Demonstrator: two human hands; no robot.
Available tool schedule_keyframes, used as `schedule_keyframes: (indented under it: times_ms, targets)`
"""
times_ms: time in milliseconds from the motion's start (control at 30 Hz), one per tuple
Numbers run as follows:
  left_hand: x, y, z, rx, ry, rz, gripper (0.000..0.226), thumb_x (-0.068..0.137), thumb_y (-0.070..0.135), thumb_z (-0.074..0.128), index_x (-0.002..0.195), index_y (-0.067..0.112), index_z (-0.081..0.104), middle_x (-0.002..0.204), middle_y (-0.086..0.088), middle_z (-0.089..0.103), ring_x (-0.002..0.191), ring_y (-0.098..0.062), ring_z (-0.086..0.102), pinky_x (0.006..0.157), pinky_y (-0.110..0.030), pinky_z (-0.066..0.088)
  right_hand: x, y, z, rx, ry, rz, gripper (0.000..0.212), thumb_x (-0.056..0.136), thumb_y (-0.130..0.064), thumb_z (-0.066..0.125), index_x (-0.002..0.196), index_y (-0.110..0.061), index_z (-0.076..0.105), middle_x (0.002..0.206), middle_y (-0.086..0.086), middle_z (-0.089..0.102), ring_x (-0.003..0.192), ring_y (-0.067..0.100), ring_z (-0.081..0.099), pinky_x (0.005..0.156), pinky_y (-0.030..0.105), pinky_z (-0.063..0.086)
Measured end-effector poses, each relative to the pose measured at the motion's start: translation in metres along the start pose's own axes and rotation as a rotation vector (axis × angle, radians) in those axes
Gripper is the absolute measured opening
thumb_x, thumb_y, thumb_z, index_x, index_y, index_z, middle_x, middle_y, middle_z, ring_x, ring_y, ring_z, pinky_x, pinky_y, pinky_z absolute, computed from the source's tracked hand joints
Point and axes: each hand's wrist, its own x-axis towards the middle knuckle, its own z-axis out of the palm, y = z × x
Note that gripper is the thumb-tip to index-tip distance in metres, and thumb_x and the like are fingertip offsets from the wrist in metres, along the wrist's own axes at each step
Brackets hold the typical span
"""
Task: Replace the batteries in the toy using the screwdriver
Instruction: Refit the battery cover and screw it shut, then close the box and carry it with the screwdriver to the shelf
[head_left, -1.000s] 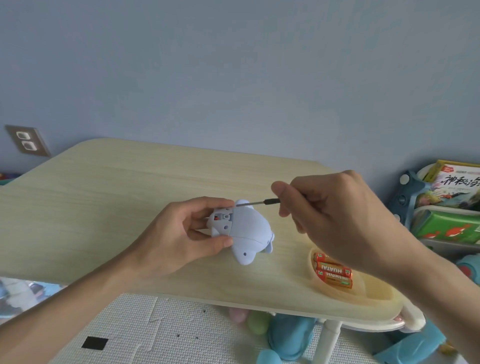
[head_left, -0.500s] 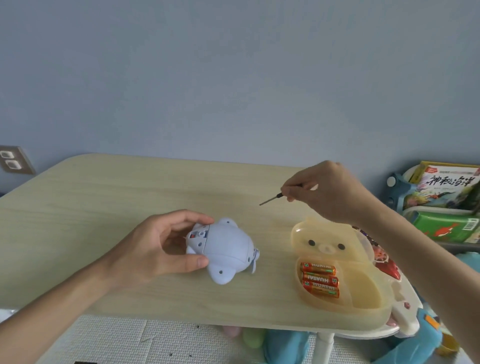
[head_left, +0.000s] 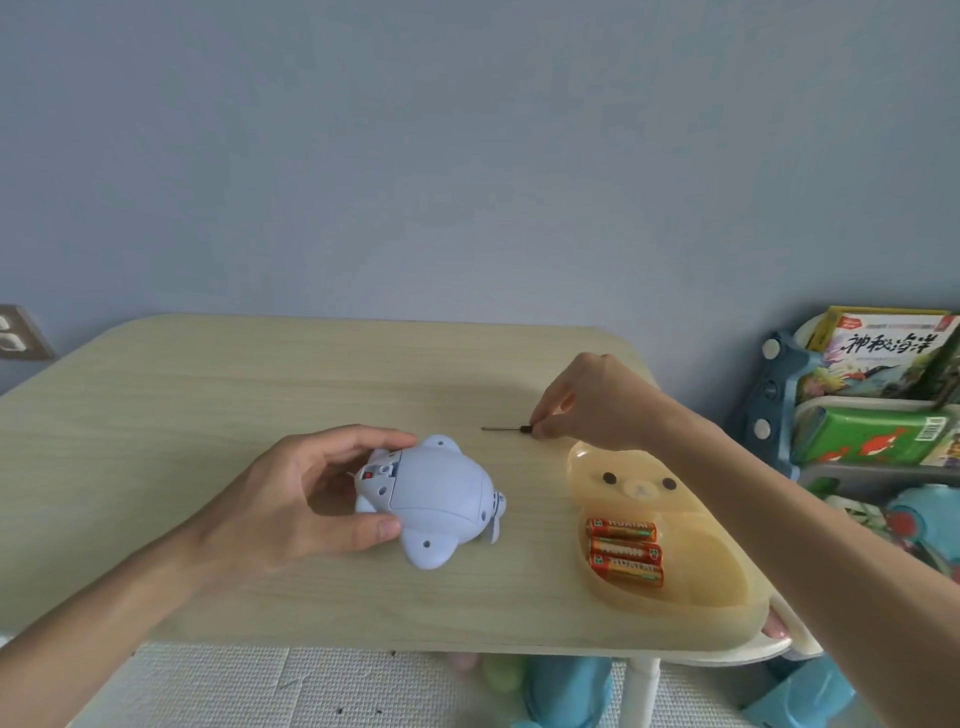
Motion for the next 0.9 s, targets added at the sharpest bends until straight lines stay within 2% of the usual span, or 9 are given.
schedule_keyframes:
  times_ms: [167, 333, 467, 533, 600, 667, 733, 800, 900]
  targets:
    - [0.001, -0.001, -0.001, 0.002, 0.005, -0.005, 0.064, 0.064, 0.031, 0.093, 0.124, 0.041, 0.075, 0.129, 0.004, 0.079, 0.121, -0.014, 0.074, 0.100, -0.022, 0.058, 0.000, 0.001, -0.003, -0.005, -0.025, -0.008, 0.013, 0.087, -0.026, 0.082, 0.100, -0.029, 0.084, 0.093, -0.015, 0.073, 0.100, 0.011, 0.070, 0.085, 0.025, 0.050]
    - [0.001, 0.004, -0.007, 0.023, 0.006, -0.009, 0.065, 0.063, 0.035, 0.092, 0.125, 0.040, 0.075, 0.133, 0.004, 0.077, 0.125, -0.019, 0.072, 0.107, -0.033, 0.058, -0.011, 0.004, -0.019, 0.005, 0.029, -0.053, 0.023, 0.088, -0.028, 0.083, 0.110, -0.026, 0.081, 0.115, -0.009, 0.078, 0.105, 0.009, 0.070, 0.090, 0.023, 0.050]
    - [0.008, 0.031, -0.019, 0.185, 0.083, 0.034, 0.065, 0.065, 0.062, 0.086, 0.126, 0.045, 0.074, 0.138, 0.015, 0.074, 0.130, -0.011, 0.067, 0.114, -0.045, 0.051, -0.043, 0.021, -0.051, -0.031, 0.085, -0.077, 0.027, 0.088, -0.041, 0.079, 0.112, -0.029, 0.081, 0.116, -0.014, 0.078, 0.101, 0.004, 0.071, 0.096, 0.029, 0.056]
    - [0.016, 0.055, -0.011, 0.317, 0.099, 0.070, 0.067, 0.064, 0.078, 0.080, 0.125, 0.051, 0.073, 0.137, 0.025, 0.072, 0.126, -0.003, 0.065, 0.115, -0.043, 0.047, -0.063, 0.035, -0.064, -0.066, 0.055, -0.071, 0.033, 0.088, -0.052, 0.074, 0.113, -0.032, 0.080, 0.114, -0.017, 0.078, 0.097, -0.002, 0.071, 0.095, 0.029, 0.059]
    - [0.030, 0.080, 0.013, 0.353, 0.079, 0.105, 0.056, 0.069, 0.076, 0.079, 0.120, 0.052, 0.075, 0.129, 0.032, 0.073, 0.117, 0.002, 0.066, 0.108, -0.032, 0.048, -0.082, 0.050, -0.071, -0.118, -0.003, -0.045, 0.042, 0.086, -0.060, 0.071, 0.118, -0.033, 0.077, 0.114, -0.019, 0.077, 0.096, -0.006, 0.070, 0.087, 0.019, 0.056]
    - [0.050, 0.097, 0.046, 0.365, 0.045, 0.127, 0.052, 0.074, 0.070, 0.083, 0.119, 0.046, 0.078, 0.118, 0.029, 0.078, 0.110, 0.005, 0.070, 0.098, -0.017, 0.050, -0.095, 0.063, -0.073, -0.151, -0.031, -0.009, 0.047, 0.085, -0.061, 0.073, 0.123, -0.034, 0.074, 0.115, -0.018, 0.075, 0.097, -0.004, 0.070, 0.079, 0.010, 0.049]
    - [0.073, 0.101, 0.077, 0.431, -0.030, 0.090, 0.054, 0.076, 0.058, 0.084, 0.126, 0.038, 0.077, 0.112, 0.023, 0.078, 0.103, 0.008, 0.074, 0.090, -0.007, 0.052, -0.104, 0.074, -0.069, -0.149, -0.037, 0.017, 0.050, 0.083, -0.061, 0.075, 0.125, -0.034, 0.074, 0.117, -0.019, 0.075, 0.097, -0.005, 0.070, 0.079, 0.009, 0.049]
    - [0.093, 0.096, 0.100, 0.509, -0.099, 0.032, 0.054, 0.084, 0.044, 0.088, 0.135, 0.032, 0.072, 0.119, 0.017, 0.077, 0.103, 0.008, 0.075, 0.092, -0.011, 0.055, -0.108, 0.084, -0.062, -0.134, -0.037, 0.035, 0.048, 0.082, -0.062, 0.075, 0.123, -0.037, 0.075, 0.115, -0.022, 0.076, 0.093, -0.006, 0.071, 0.082, 0.014, 0.055]
    - [0.112, 0.085, 0.112, 0.586, -0.133, -0.032, 0.060, 0.090, 0.031, 0.087, 0.145, 0.024, 0.066, 0.141, 0.006, 0.073, 0.114, -0.006, 0.075, 0.100, -0.025, 0.055, -0.113, 0.093, -0.053, -0.069, -0.017, 0.056, 0.043, 0.080, -0.064, 0.074, 0.116, -0.040, 0.078, 0.109, -0.026, 0.077, 0.087, -0.008, 0.072, 0.087, 0.025, 0.061]
